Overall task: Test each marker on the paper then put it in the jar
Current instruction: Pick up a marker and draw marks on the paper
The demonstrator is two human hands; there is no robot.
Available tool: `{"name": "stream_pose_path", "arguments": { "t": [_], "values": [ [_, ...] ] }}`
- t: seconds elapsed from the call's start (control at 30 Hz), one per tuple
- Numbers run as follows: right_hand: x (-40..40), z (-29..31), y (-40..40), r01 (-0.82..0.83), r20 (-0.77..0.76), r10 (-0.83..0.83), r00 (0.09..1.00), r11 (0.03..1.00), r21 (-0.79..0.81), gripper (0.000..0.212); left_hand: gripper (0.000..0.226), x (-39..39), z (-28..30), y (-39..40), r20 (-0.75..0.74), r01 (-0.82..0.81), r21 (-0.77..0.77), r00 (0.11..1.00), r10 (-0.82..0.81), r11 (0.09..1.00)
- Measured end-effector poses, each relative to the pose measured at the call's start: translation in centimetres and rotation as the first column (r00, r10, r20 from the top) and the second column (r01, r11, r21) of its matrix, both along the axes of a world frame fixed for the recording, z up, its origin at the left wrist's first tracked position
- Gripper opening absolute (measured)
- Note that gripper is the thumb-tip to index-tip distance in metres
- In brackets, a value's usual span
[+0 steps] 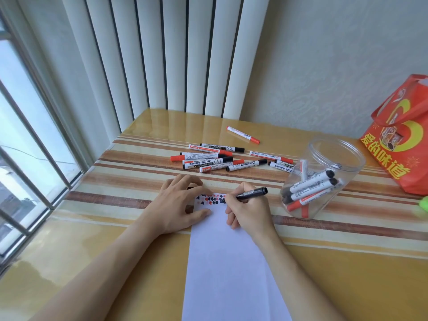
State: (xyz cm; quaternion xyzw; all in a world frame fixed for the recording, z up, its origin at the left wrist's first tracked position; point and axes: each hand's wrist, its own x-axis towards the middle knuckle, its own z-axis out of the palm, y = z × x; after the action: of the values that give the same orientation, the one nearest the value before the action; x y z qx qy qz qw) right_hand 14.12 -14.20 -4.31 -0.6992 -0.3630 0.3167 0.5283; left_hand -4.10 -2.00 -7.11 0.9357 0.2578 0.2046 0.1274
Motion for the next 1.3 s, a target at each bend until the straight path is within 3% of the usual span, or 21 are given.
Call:
{"name": "stream_pose_path", "arguments": {
  "t": [1.3],
  "values": [
    [0.05, -0.52, 0.31, 0.022, -0.018, -0.022, 1.0, 1.0, -0.006, 0.01, 0.037, 0.09, 0.26, -0.17, -0.017, 0.006, -0.025, 1.0, -0.006, 1.0]
  ]
}}
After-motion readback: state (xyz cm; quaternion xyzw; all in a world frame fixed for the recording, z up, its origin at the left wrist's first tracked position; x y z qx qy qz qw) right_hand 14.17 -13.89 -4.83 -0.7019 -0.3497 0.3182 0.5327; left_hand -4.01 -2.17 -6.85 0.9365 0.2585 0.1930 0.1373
